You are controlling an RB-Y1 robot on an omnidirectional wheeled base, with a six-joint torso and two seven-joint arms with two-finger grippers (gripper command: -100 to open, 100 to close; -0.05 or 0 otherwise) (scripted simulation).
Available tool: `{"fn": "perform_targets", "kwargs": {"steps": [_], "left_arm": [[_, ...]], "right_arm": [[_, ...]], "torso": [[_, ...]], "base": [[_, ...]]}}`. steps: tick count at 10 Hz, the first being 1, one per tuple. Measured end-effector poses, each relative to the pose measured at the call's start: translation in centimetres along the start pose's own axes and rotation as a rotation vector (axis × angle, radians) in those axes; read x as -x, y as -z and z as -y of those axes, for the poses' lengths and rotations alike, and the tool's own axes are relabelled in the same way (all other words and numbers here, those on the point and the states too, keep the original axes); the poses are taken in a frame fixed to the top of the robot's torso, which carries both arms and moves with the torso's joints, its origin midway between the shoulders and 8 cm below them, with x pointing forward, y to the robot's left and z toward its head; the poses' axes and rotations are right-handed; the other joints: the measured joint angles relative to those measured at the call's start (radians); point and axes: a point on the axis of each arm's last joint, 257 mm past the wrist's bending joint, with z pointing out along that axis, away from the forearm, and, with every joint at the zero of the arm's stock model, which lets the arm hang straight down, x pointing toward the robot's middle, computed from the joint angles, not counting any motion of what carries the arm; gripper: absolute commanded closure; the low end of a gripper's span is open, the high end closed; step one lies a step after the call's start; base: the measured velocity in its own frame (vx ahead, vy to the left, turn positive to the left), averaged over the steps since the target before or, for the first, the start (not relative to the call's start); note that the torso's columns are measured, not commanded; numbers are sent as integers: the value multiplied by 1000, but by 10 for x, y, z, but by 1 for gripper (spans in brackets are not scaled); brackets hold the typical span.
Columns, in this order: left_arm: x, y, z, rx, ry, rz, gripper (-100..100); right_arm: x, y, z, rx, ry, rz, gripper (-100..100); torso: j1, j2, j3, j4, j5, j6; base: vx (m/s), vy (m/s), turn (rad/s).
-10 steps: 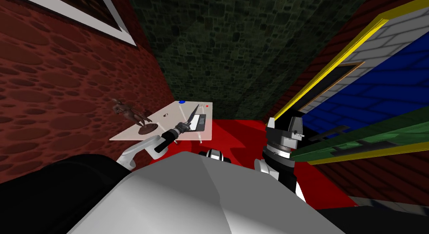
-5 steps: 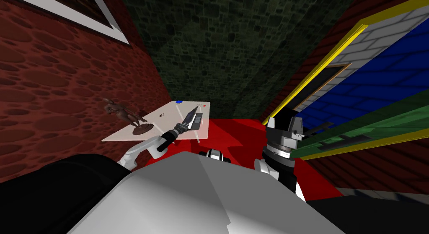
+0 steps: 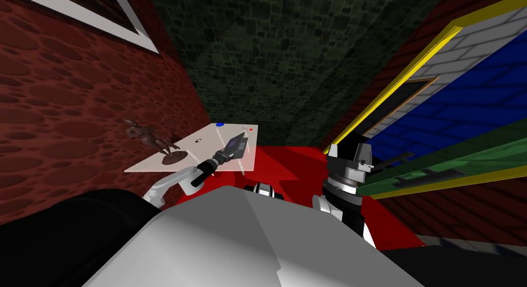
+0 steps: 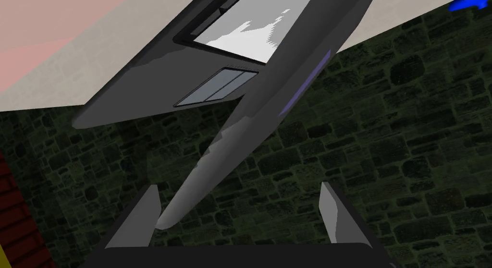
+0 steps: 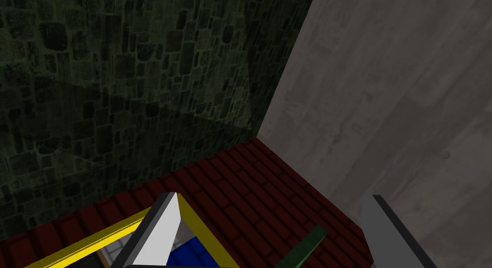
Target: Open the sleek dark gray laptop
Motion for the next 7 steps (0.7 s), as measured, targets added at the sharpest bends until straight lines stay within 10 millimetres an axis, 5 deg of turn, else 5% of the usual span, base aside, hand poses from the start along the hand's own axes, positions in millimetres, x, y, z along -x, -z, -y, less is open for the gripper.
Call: {"fn": "perform_targets", "kwargs": {"steps": [7], "left_arm": [[43, 29, 18, -50, -21, 19, -100]], "right_arm": [[0, 0, 0, 0, 0, 0, 0]], "torso": [[-3, 2, 1, 0, -1, 0]], "base": [[47, 12, 66]]}}
